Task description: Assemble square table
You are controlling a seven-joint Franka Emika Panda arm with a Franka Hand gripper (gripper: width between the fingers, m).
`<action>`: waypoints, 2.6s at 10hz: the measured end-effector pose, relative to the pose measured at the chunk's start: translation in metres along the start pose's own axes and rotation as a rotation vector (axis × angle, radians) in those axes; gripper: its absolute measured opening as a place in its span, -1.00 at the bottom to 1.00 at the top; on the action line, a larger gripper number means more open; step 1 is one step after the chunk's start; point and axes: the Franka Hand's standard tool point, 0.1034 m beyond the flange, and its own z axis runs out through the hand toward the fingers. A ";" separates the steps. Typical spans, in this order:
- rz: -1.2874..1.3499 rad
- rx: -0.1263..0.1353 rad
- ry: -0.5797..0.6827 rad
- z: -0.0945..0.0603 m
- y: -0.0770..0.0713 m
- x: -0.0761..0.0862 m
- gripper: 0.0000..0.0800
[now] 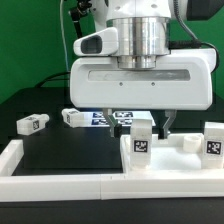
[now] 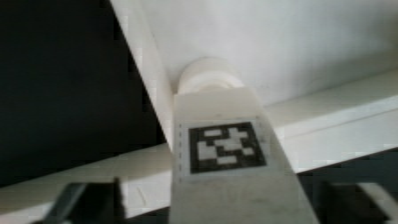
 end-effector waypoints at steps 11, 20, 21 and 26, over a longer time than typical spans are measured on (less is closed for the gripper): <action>1.401 0.097 -0.054 0.002 0.002 -0.009 -0.28; 0.916 0.062 -0.018 0.000 -0.003 -0.008 0.61; 0.876 0.062 -0.017 0.000 -0.003 -0.008 0.62; 0.238 0.009 0.010 0.003 -0.001 -0.007 0.62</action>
Offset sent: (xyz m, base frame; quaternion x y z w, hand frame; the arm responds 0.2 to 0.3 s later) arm 0.0000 0.0000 0.0000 0.0000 0.0000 0.1296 0.9916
